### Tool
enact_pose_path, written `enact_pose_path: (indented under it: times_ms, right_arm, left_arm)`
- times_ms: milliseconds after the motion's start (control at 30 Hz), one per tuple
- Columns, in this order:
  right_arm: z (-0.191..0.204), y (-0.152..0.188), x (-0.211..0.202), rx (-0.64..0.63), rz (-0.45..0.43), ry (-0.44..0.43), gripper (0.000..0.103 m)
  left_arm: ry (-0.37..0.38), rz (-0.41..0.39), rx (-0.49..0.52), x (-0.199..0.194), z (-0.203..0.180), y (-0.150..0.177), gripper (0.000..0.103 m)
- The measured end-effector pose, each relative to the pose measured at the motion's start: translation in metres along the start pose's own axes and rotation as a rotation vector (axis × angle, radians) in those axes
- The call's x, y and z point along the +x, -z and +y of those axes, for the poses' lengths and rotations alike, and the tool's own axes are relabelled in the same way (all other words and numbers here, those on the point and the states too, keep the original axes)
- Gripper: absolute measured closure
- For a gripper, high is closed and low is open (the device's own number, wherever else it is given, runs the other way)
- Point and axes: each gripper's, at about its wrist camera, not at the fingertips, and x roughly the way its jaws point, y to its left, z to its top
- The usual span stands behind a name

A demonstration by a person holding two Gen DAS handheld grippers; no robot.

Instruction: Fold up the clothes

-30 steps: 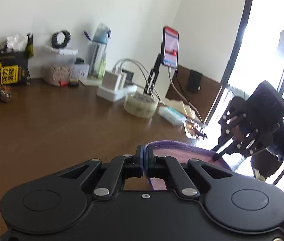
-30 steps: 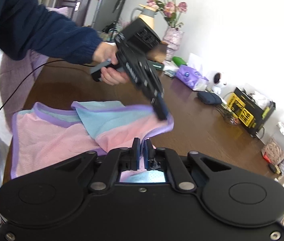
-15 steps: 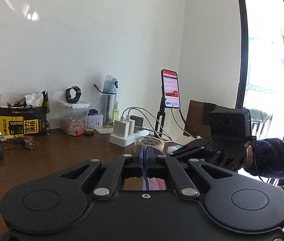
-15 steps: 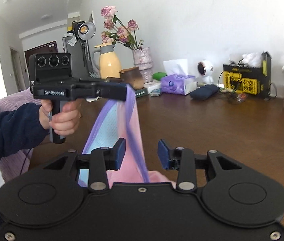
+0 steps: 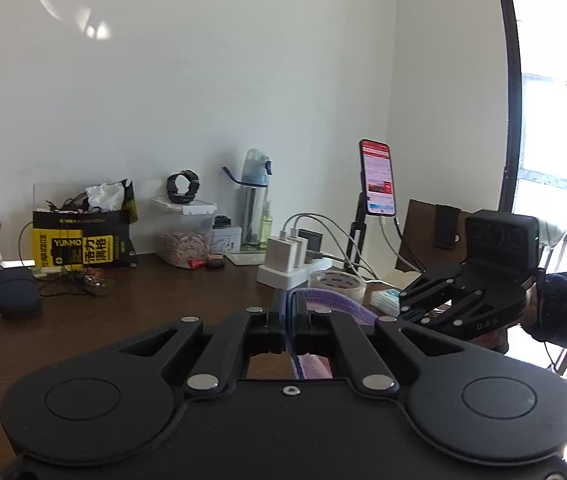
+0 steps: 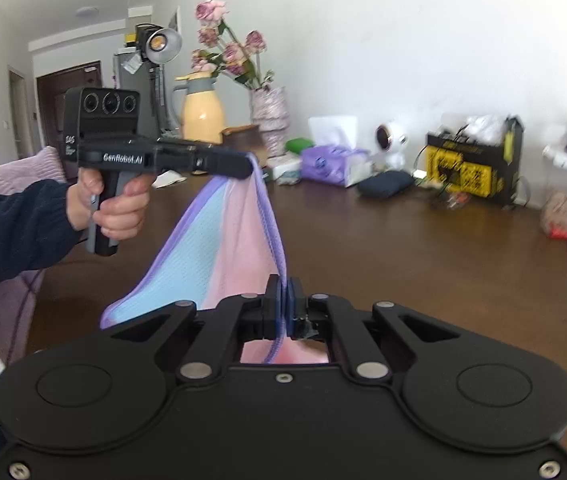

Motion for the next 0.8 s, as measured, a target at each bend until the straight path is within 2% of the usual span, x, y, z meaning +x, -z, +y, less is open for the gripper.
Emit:
enact_pose_path:
  times_ms: [200,300,400,533,700,800]
  right_arm:
    - [-0.028,-0.057,0.026,-0.192,-0.029,0.246,0.099]
    - [-0.044,-0.072,0.056,-0.273,-0.001,0.341,0.099]
    - [-0.070,-0.077,0.092,-0.294,0.067,0.411,0.099]
    - [-0.111,-0.072,0.144,-0.251,0.181,0.449,0.099]
    - [-0.156,-0.059,0.189,-0.146,0.269,0.460,0.098]
    - [-0.170,-0.053,0.213,-0.135,0.311,0.493,0.096]
  left_arm:
    - [-0.079,0.019,0.031,0.040,0.025,-0.019,0.101]
    - [-0.134,0.075,0.047,0.074,0.035,-0.021,0.101]
    - [-0.177,0.134,0.061,0.102,0.047,-0.017,0.101]
    - [-0.234,0.204,0.034,0.137,0.070,-0.009,0.101]
    - [-0.300,0.258,-0.025,0.167,0.101,0.000,0.100]
    - [-0.402,0.292,-0.097,0.187,0.122,0.005,0.099]
